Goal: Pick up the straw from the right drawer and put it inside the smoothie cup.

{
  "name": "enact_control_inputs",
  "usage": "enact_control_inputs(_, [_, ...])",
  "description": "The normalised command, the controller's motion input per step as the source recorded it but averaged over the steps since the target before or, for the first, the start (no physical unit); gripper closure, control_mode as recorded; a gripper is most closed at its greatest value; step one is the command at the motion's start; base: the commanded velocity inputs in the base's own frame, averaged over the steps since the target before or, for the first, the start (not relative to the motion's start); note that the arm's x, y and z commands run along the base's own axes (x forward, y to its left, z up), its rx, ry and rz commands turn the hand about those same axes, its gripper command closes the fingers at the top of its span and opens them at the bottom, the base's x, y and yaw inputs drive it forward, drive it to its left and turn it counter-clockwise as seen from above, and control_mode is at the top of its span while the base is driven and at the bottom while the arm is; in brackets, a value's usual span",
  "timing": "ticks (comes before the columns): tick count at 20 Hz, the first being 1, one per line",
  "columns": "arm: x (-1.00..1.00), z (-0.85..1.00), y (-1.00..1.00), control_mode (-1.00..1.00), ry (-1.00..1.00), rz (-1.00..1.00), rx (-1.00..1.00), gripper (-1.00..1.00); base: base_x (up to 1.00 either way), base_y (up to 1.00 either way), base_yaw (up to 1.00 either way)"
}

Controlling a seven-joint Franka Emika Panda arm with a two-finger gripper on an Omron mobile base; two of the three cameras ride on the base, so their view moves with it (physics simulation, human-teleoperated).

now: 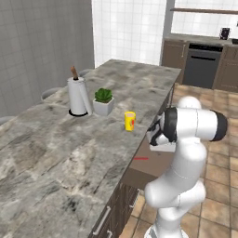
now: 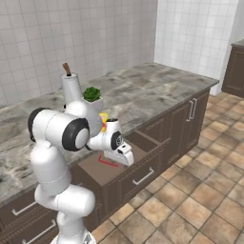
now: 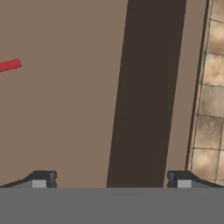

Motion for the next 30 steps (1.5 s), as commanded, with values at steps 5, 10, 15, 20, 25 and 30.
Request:
enact_control_inputs(5, [0.0, -0.48, -0.23, -1.0, 0.03, 0.0, 0.0, -1.0, 0.0, 0.0, 0.0])
enact_control_inputs(10, [0.0, -0.41, -0.6, -1.0, 0.0, 0.0, 0.0, -1.0, 0.0, 0.0, 0.0])
enact_control_inputs(15, [-0.22, -0.41, -0.96, -1.0, 0.0, 0.0, 0.0, -1.0, 0.0, 0.0, 0.0])
enact_control_inputs(20, [-0.57, -0.24, -1.0, -1.0, 0.0, 0.0, 0.0, -1.0, 0.0, 0.0, 0.0])
enact_control_inputs(25, [-0.71, -0.18, -1.0, -1.0, -0.04, 0.0, 0.01, -1.0, 0.0, 0.0, 0.0])
enact_control_inputs(30, [-0.68, 0.18, -0.28, -1.0, -0.14, -0.06, 0.17, -1.0, 0.0, 0.0, 0.0])
